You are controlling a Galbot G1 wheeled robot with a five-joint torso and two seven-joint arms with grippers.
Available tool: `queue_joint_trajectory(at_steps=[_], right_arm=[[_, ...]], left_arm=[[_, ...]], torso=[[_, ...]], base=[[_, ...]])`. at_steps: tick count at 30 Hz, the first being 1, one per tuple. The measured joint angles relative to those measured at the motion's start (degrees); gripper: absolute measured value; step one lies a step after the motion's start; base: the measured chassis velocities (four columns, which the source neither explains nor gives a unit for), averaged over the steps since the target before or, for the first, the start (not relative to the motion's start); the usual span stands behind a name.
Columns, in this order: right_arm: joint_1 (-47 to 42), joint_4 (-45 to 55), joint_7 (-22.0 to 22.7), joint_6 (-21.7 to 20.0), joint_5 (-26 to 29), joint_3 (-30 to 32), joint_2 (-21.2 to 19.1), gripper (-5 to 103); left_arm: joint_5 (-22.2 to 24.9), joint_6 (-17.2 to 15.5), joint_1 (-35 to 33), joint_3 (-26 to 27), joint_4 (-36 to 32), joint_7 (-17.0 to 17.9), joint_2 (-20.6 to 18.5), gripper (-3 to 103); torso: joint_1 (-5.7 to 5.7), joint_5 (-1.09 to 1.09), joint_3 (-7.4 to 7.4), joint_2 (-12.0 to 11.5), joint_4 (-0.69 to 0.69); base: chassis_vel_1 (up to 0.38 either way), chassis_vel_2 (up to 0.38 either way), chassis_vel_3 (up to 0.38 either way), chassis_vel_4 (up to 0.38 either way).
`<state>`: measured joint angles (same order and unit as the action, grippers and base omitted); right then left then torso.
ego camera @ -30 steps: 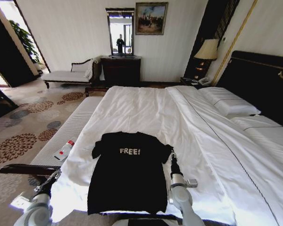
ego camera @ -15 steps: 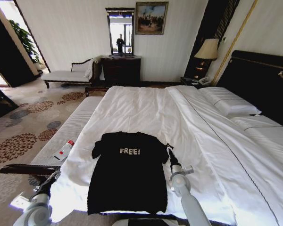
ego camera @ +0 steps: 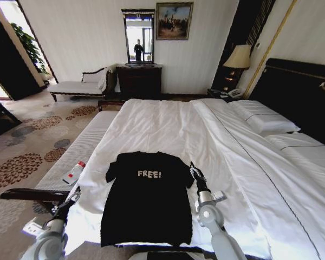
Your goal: Fold the clothes on the bed.
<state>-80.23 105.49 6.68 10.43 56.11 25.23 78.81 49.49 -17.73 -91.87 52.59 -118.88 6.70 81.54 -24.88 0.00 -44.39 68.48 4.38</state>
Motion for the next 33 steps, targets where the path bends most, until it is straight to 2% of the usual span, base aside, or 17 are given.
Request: queue_joint_trajectory(at_steps=[3,7,8,10,11,14,15,18,20,33], right_arm=[[-0.48,-0.06,0.63,0.05,0.49,0.05,0.26,100],[-0.53,-0.49,1.04,0.05,0.76,-0.43,0.48,100],[-0.51,-0.65,1.19,0.04,0.94,-0.63,0.55,100],[-0.61,-0.77,1.44,-0.03,1.17,-0.64,0.56,100],[-0.61,-0.77,1.44,-0.03,1.17,-0.64,0.56,100],[-1.05,-1.39,1.89,-0.15,1.26,-0.61,0.6,100],[-1.05,-1.39,1.89,-0.15,1.26,-0.61,0.6,100],[-1.42,-1.87,2.42,-0.32,1.09,-0.67,1.13,100],[-1.52,-2.04,2.81,-0.61,0.85,-0.8,1.48,100],[-1.83,-2.98,3.66,-0.99,-0.45,-0.85,2.04,100]], left_arm=[[-2.87,-0.63,4.82,-3.43,3.86,3.12,-2.29,100],[-2.49,-0.82,6.98,-5.49,7.52,2.25,-3.35,100],[0.73,-1.2,8.07,-5.44,9.56,1.01,-2.92,100],[5.88,-1.79,9.58,-4.92,11.82,0.29,-2.3,100],[5.88,-1.79,9.58,-4.92,11.82,0.29,-2.3,100],[15.11,-2.68,12.97,-4.12,15.99,-0.07,-0.98,100],[15.11,-2.68,12.97,-4.12,15.99,-0.07,-0.98,100],[20.76,-3.86,16.32,-3.97,19.31,-0.07,0.66,100],[22.36,-4.25,18.57,-4.08,21.82,-0.06,1.62,100],[22.24,-5.36,25.51,-5.22,30.52,-0.31,2.93,100]], torso=[[-0.01,-0.01,0.0,0.0,0.03],[-0.01,-0.01,-0.01,-0.01,0.0],[-0.01,-0.01,-0.01,-0.01,-0.04],[0.0,-0.01,0.0,0.0,-0.02],[0.0,-0.01,0.0,0.0,-0.02],[-0.01,-0.02,-0.01,0.0,-0.01],[-0.01,-0.02,-0.01,0.0,-0.01],[-0.01,0.0,-0.01,-0.01,0.01],[-0.01,0.0,-0.01,-0.01,0.0],[-0.01,0.0,-0.01,-0.01,0.0]], base=[[0.0,0.0,0.0,0.0],[0.0,0.0,0.0,0.0],[0.0,0.0,0.0,0.0],[0.0,0.0,0.0,0.0],[0.0,0.0,0.0,0.0],[0.0,0.0,0.0,0.0],[0.0,0.0,0.0,0.0],[0.0,0.0,0.0,0.0],[0.0,0.0,0.0,0.0],[0.0,0.0,0.0,0.0]])
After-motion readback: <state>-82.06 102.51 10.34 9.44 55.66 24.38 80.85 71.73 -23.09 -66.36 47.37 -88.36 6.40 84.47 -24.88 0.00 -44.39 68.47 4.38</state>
